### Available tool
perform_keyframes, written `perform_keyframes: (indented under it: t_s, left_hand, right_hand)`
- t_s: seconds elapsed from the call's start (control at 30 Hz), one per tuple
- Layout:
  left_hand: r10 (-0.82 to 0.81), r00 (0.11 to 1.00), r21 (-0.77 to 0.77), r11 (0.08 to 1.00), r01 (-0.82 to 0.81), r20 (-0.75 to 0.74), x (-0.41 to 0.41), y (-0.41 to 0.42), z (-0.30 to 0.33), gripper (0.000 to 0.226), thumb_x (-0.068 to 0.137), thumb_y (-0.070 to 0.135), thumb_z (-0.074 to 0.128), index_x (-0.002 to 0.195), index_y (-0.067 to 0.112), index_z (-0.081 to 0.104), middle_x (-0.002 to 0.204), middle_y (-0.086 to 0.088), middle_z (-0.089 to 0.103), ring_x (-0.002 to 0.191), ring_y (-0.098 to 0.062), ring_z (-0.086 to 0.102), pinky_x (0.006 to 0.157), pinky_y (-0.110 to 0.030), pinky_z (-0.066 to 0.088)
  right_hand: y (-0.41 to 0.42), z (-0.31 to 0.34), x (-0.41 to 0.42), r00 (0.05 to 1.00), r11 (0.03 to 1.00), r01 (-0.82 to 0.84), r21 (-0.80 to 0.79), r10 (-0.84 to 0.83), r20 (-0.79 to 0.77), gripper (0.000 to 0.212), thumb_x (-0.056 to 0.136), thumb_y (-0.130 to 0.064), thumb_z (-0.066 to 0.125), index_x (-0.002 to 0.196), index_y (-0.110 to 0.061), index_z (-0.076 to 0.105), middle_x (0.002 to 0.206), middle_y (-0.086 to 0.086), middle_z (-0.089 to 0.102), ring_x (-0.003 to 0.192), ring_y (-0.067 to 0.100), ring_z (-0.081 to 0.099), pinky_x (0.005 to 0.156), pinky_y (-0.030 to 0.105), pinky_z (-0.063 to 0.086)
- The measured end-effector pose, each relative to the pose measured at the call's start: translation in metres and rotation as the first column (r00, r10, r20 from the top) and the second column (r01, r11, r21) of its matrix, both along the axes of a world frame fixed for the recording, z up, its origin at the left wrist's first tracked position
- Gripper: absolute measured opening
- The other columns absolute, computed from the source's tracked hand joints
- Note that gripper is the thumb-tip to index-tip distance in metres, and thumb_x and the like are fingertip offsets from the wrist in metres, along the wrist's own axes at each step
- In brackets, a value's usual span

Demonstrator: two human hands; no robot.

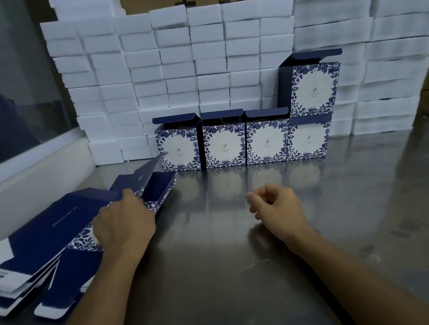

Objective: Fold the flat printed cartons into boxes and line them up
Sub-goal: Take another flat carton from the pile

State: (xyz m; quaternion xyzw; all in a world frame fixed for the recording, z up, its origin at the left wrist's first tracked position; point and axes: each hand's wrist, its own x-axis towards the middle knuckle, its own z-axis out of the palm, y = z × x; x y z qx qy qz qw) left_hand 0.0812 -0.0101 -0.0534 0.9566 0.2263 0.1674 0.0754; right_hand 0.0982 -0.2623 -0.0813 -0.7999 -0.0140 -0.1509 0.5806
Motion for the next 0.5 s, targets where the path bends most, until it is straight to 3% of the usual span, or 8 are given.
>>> perform_keyframes:
  t_s: [0.07,0.13,0.3,0.5]
  left_hand:
    - [0.001,1.0,0.029,1.0,-0.001,-0.005,-0.005,-0.007,0.003,0.042,0.091,0.023,0.063,0.128,0.013,0.047,0.125,-0.017,0.052,0.115,-0.033,0.047,0.075,-0.041,0.043]
    - [0.001,0.997,0.048,0.999,-0.004,0.071,-0.01,-0.015,0.004,0.041,0.087,0.012,0.066,0.125,0.013,0.049,0.128,-0.015,0.045,0.117,-0.032,0.042,0.071,-0.04,0.041]
    - [-0.088,0.935,0.138,0.99,0.043,0.342,-0.017,-0.033,0.011,0.045,0.081,0.001,0.071,0.123,0.009,0.057,0.111,-0.013,0.052,0.1,-0.03,0.049,0.062,-0.036,0.032]
    - [-0.302,0.815,0.304,0.939,0.164,0.495,-0.029,-0.064,0.018,0.059,0.065,-0.014,0.071,0.121,0.001,0.065,0.091,-0.016,0.06,0.08,-0.035,0.054,0.06,-0.038,0.038]
  right_hand:
    - [0.001,0.0,0.0,1.0,1.0,-0.001,-0.013,0.001,0.0,0.02,0.091,-0.019,0.069,0.071,-0.017,0.066,0.063,0.0,0.07,0.061,0.013,0.063,0.079,0.039,0.056]
    - [0.001,0.0,0.0,1.0,0.999,0.004,-0.032,-0.004,0.008,0.02,0.091,-0.019,0.069,0.071,-0.018,0.067,0.063,0.0,0.07,0.06,0.013,0.063,0.079,0.038,0.056]
    - [0.001,0.0,-0.001,1.0,0.998,0.013,-0.06,-0.012,0.017,0.019,0.09,-0.021,0.07,0.072,-0.018,0.069,0.064,0.001,0.071,0.062,0.013,0.065,0.078,0.038,0.058]
    - [0.001,0.002,-0.004,1.0,0.999,-0.017,-0.048,0.018,0.025,0.019,0.091,-0.021,0.07,0.073,-0.016,0.068,0.062,0.0,0.07,0.057,0.01,0.063,0.071,0.034,0.056]
